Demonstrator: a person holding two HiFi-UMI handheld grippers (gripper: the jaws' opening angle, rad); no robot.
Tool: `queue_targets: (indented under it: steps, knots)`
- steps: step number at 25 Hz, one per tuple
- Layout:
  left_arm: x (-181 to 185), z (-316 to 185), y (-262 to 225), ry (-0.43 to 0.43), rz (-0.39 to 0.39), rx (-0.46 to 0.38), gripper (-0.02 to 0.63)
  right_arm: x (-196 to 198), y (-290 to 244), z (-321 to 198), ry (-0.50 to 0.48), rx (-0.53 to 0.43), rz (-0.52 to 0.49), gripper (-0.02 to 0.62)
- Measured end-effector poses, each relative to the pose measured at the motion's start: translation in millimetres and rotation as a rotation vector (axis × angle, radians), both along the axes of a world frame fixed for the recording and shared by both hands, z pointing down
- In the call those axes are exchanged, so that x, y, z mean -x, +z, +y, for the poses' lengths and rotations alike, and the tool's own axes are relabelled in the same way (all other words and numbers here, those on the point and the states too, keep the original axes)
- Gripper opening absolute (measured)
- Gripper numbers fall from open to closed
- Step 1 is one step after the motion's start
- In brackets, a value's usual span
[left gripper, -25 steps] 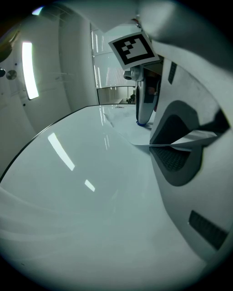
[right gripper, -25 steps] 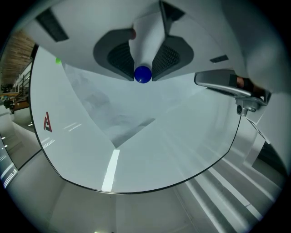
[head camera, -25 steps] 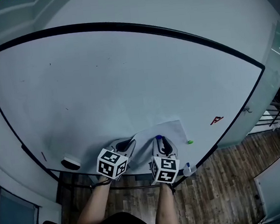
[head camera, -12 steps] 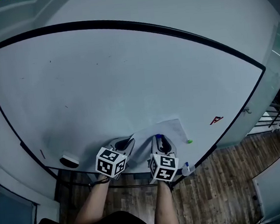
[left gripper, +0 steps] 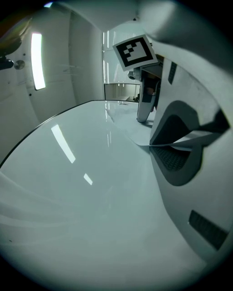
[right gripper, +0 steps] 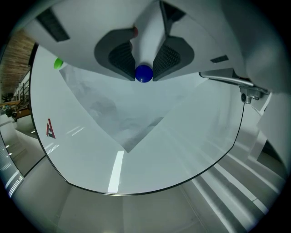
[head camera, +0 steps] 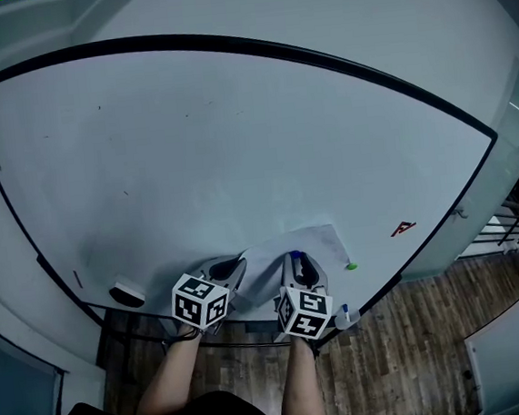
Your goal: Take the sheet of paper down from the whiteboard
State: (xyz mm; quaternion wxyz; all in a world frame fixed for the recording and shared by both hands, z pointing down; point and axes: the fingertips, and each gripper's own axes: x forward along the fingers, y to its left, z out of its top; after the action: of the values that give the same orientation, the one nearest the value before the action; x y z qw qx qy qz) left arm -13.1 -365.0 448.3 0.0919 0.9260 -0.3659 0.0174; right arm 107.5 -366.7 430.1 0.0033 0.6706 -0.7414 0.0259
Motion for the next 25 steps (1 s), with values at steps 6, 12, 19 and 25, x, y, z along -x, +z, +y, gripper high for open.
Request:
queue_targets:
  steps: [6, 12, 19, 25]
  knots:
    - [7.8, 0.5, 1.1, -0.019, 0.045, 0.027, 0.027, 0.2, -0.1, 1.0, -0.003, -0.003, -0.014, 0.13]
    - [7.9, 0.5, 4.2, -0.019, 0.049, 0.04, 0.021, 1.0, 1.5, -0.4, -0.013, 0.0, -0.024, 0.13]
    - [9.5, -0.7, 3.1, -0.027, 0.048, 0.055, 0.02, 1.1, 3.2, 0.1, -0.019, 0.003, -0.011, 0.13]
    - [10.7, -3.4, -1.3, -0.051, 0.037, 0.06, 0.02, -2.0, 2.6, 0.0, -0.018, 0.005, -0.001, 0.13]
